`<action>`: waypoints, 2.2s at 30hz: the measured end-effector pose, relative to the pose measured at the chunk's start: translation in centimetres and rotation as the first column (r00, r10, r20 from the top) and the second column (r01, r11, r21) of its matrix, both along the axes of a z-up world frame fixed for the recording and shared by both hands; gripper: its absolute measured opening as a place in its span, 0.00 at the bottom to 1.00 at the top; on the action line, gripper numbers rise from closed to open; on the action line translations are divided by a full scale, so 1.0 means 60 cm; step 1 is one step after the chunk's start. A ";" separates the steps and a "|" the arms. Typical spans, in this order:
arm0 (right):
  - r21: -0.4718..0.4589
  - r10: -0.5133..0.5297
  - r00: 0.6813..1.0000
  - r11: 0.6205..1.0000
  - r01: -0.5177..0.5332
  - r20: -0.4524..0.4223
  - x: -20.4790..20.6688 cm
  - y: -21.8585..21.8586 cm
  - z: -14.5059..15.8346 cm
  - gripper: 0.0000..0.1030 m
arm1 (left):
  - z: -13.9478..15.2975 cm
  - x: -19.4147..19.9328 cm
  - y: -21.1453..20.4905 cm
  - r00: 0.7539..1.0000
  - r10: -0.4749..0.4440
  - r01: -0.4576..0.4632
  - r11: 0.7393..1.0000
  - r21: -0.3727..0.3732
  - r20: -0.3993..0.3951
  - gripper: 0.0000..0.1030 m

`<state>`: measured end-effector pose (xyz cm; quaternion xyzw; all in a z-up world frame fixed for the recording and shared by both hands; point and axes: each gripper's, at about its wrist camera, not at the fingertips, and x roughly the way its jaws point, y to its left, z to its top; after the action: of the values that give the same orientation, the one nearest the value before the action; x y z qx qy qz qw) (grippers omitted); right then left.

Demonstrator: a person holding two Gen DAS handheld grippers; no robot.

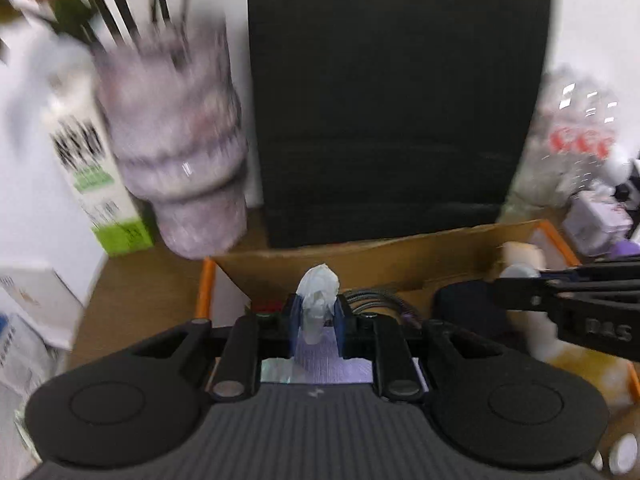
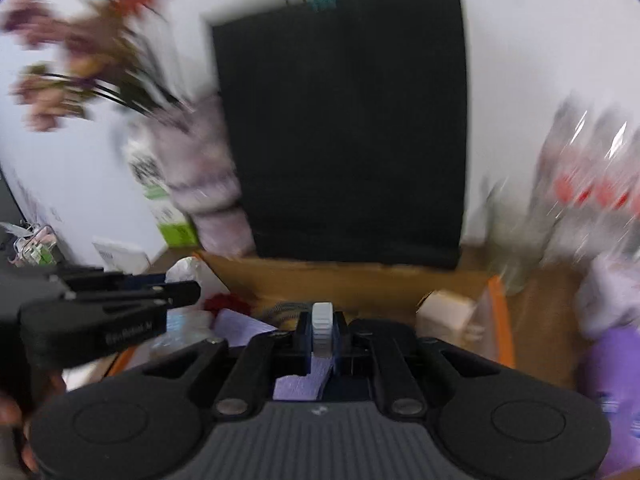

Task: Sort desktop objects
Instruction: 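Carry the tissue and white cap into the box and open both tools, then withdraw both tools from the box back over the table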

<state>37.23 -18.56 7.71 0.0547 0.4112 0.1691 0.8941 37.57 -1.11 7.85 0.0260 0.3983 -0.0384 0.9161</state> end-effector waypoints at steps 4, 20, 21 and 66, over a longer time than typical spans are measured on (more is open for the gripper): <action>-0.066 -0.012 0.990 0.998 0.002 -0.141 0.077 0.034 -0.061 0.11 | -0.031 0.039 0.007 0.999 0.028 -0.028 1.000 0.001 -0.022 0.47; -0.110 -0.047 0.998 0.993 0.052 0.042 -0.056 -0.008 0.061 0.73 | 0.072 -0.141 0.037 0.982 0.138 -0.137 0.990 -0.016 0.131 0.89; -0.112 -0.039 0.996 0.993 0.048 0.078 -0.090 -0.013 0.072 0.75 | 0.072 -0.182 0.035 0.980 0.126 -0.122 0.992 -0.035 0.156 0.91; -0.150 -0.092 0.942 0.978 0.147 0.322 -0.722 -0.051 -0.154 0.94 | -0.149 -0.708 -0.016 0.983 0.027 -0.010 0.996 -0.094 0.183 1.00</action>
<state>-6.06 -21.62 -1.51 -0.0253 0.2732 0.0845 0.9579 -4.93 -2.08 -1.10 -0.0167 0.3099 -0.0457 0.9495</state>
